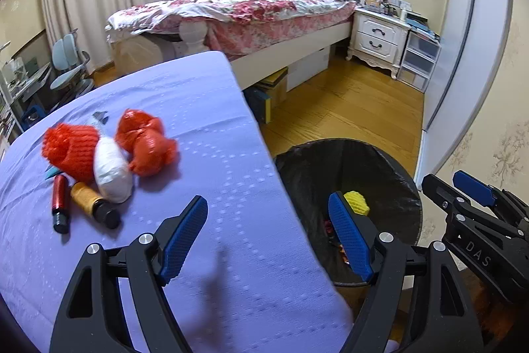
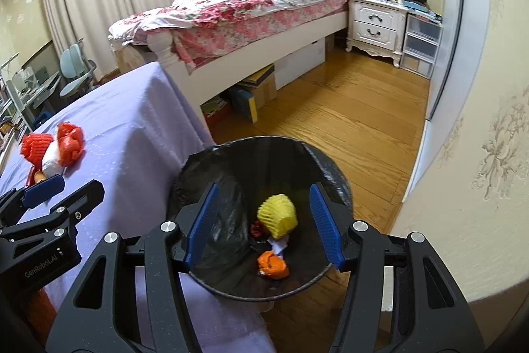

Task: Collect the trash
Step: 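Move both grippers back over the remaining items on the table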

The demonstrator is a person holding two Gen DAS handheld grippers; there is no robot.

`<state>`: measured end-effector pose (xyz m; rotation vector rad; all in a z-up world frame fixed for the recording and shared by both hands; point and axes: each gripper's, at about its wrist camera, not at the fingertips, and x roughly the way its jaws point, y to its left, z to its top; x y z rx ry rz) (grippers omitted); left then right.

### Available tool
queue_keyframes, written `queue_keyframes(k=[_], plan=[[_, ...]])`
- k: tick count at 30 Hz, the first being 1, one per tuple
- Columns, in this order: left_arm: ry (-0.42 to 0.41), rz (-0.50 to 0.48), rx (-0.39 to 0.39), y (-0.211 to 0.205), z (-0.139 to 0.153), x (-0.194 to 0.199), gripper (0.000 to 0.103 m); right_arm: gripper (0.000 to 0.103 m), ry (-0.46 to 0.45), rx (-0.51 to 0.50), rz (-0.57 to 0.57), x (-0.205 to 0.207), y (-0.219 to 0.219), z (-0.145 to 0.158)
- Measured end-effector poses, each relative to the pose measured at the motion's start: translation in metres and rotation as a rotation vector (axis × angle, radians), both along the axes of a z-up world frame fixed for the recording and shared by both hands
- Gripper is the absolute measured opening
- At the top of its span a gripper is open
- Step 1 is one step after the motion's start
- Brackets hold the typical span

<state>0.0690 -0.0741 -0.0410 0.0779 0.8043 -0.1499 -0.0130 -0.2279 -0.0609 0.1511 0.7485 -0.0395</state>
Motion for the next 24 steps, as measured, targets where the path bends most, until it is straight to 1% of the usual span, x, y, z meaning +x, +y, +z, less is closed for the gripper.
queue_keyframes(k=[5, 11, 17, 24], plan=[[0.005, 0.059, 0.012, 0.028, 0.0, -0.007, 0.076, 0.055, 0.0, -0.005, 0.058, 0.0, 0.024, 0.003], [0.021, 0.165, -0.002, 0.078, -0.002, -0.018, 0.076, 0.056, 0.002, -0.005, 0.131, 0.001, 0.057, 0.007], [0.032, 0.274, -0.006, 0.131, -0.004, -0.028, 0.076, 0.055, 0.007, -0.009, 0.241, 0.003, 0.103, 0.013], [0.042, 0.379, -0.009, 0.178, -0.007, -0.036, 0.076, 0.055, 0.026, -0.024, 0.36, 0.004, 0.152, 0.013]])
